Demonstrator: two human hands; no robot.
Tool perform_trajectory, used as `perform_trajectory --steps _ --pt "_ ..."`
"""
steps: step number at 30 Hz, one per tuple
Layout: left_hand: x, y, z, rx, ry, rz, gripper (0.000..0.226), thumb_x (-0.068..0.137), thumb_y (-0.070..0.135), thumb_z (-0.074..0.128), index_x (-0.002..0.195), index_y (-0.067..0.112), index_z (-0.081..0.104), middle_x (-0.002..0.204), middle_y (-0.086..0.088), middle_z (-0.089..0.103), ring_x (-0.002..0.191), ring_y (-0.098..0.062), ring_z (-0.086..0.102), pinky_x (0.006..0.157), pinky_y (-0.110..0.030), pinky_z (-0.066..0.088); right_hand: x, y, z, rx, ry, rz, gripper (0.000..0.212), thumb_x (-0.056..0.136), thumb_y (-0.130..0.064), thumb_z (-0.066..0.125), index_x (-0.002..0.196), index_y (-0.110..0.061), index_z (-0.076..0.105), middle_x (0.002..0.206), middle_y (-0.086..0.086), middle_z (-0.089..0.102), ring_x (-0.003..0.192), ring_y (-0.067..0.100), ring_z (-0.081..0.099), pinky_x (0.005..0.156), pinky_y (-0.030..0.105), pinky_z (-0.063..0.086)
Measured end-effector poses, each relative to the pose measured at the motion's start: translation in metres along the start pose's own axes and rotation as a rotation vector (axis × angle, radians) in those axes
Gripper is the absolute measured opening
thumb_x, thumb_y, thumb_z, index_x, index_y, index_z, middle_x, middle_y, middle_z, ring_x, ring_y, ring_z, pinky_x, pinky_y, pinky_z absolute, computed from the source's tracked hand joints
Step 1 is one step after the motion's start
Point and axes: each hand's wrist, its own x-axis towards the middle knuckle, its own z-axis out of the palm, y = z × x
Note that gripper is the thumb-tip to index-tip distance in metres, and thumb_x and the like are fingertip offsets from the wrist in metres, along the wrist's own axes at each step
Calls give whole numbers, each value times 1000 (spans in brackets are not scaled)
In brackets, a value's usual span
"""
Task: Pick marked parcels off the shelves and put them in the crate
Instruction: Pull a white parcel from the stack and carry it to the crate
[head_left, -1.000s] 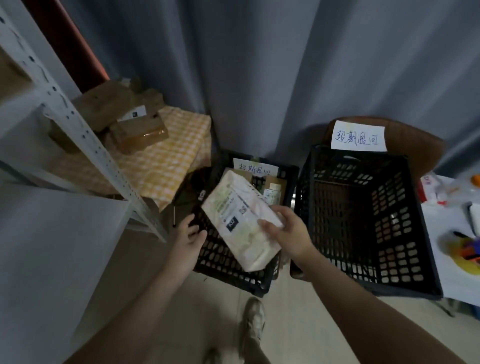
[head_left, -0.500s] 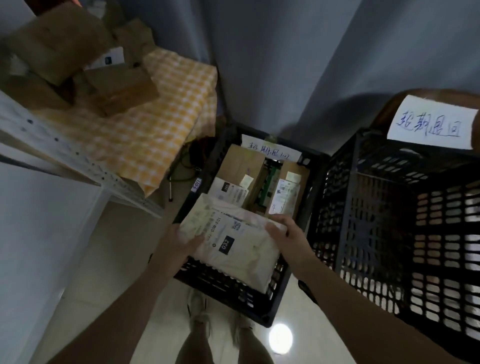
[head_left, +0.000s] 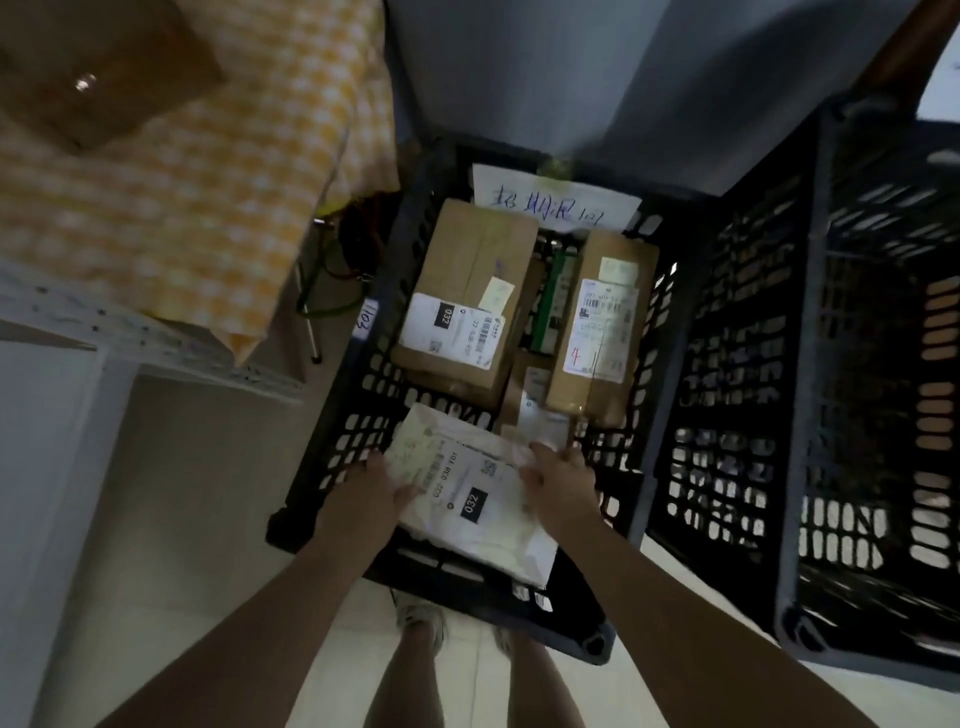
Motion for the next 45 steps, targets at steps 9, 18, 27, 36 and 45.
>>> perform_trajectory --steps 9,18,27,36,45 --pt "48 -12 36 71 -137 -60 73 85 43 61 140 9 27 135 -17 41 119 -35 47 89 -39 42 27 11 38 -114 50 -83 44 98 -29 49 141 -27 40 146 11 29 131 34 29 107 41 35" --pt "59 5 18 -285 -161 -68 83 84 50 63 138 6 20 123 -7 54 104 -24 56 86 -32 45 27 16 27 65 145 -50 31 97 -22 52 126 -17 58 120 13 61 113 32 55 91 36 48" --pt "51 2 1 97 -41 30 64 83 71 44 115 16 52 96 3 56 84 -17 55 72 -31 47 41 -3 18 91 70 92 28 98 -29 45 116 -12 59 111 14 60 104 32 56 81 33 49" --pt "61 -5 20 -277 -55 -35 62 89 54 53 126 5 45 119 -10 57 97 -20 55 81 -30 45 39 -2 31 259 125 106 39 96 -32 54 128 -10 53 130 13 41 116 33 48 100 38 42" --pt "41 13 4 -442 55 205 40 91 35 59 126 21 47 102 8 61 95 -13 61 78 -32 51 27 -3 23 67 -29 124 90 68 -77 59 139 -30 33 132 10 51 138 32 23 91 45 48"
